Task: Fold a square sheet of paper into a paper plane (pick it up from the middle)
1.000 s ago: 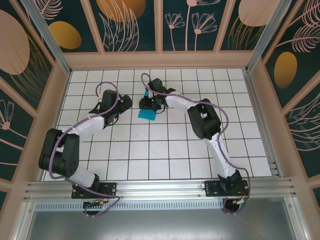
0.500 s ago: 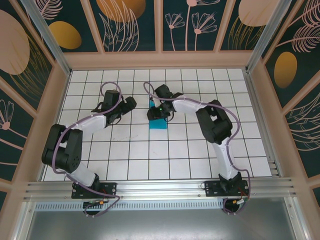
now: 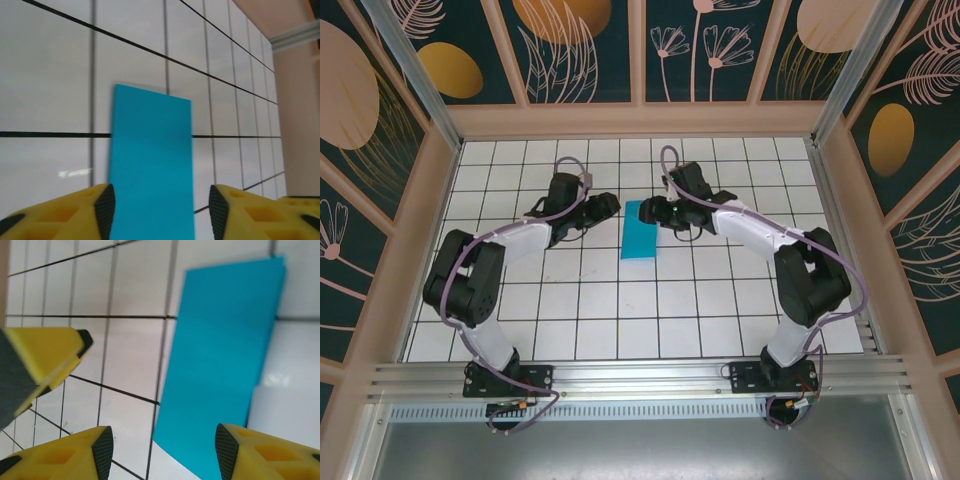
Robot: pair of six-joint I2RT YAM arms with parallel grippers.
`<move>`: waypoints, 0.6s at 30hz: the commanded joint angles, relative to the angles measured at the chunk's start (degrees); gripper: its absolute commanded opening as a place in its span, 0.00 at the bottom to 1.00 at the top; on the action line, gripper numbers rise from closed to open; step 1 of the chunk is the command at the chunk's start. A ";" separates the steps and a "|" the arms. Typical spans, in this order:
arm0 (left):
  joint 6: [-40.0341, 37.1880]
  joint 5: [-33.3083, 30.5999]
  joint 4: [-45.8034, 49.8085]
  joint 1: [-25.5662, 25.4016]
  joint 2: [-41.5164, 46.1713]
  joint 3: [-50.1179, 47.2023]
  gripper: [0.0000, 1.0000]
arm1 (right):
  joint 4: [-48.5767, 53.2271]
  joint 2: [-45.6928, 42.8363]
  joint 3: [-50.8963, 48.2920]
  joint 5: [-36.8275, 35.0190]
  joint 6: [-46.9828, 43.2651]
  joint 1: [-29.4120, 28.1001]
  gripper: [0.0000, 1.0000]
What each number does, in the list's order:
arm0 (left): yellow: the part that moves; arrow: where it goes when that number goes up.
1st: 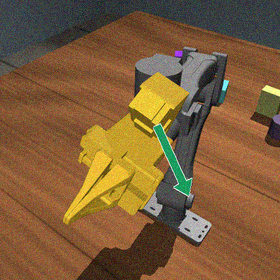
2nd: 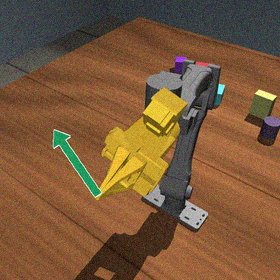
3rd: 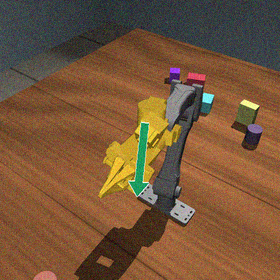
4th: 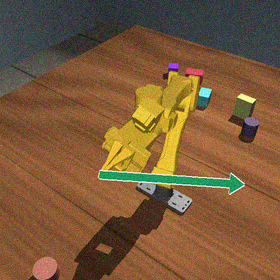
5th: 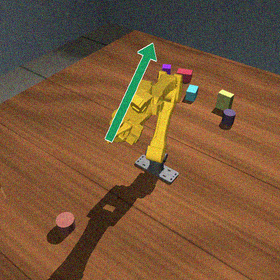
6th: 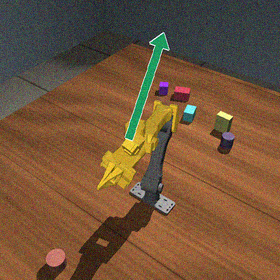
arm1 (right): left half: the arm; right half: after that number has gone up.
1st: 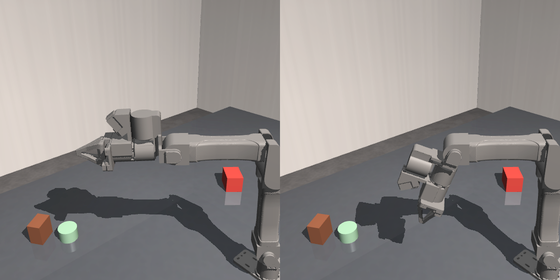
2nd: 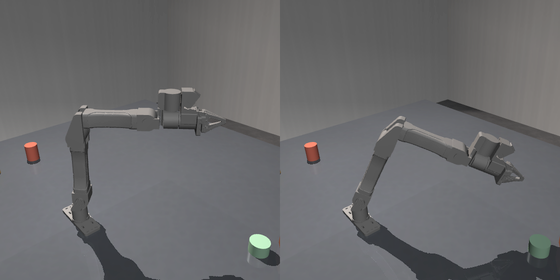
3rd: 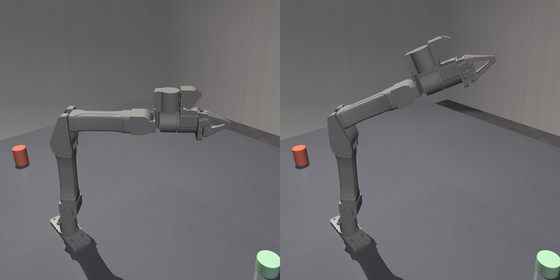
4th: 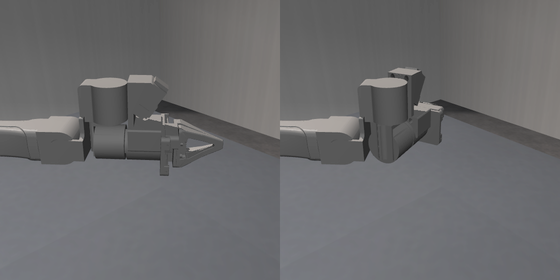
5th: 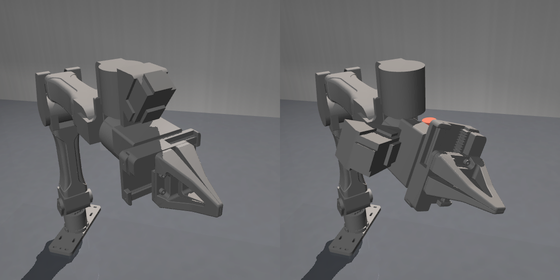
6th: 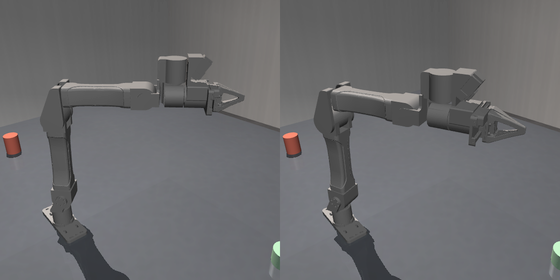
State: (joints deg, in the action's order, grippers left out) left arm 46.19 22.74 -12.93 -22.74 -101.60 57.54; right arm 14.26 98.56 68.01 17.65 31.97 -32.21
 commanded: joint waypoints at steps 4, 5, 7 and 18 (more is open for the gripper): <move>1.74 4.17 -2.62 -3.00 -6.76 5.33 0.48 | -3.63 -3.24 -7.59 0.62 11.04 0.49 0.60; 1.91 4.56 -2.83 -3.01 -7.74 5.83 0.47 | -4.62 -3.36 -8.57 0.94 11.84 0.50 0.60; 2.19 5.09 -3.05 -3.01 -9.14 6.71 0.45 | -6.19 -3.31 -10.63 1.91 13.96 0.50 0.60; -0.21 5.41 0.71 -3.01 -13.19 11.32 0.43 | -14.26 -3.00 -16.93 4.79 19.08 0.04 0.52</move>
State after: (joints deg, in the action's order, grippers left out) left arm 47.20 27.07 -13.45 -26.00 -113.84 67.51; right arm 3.64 97.56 51.92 21.17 49.01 -31.77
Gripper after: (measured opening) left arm 0.431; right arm 0.519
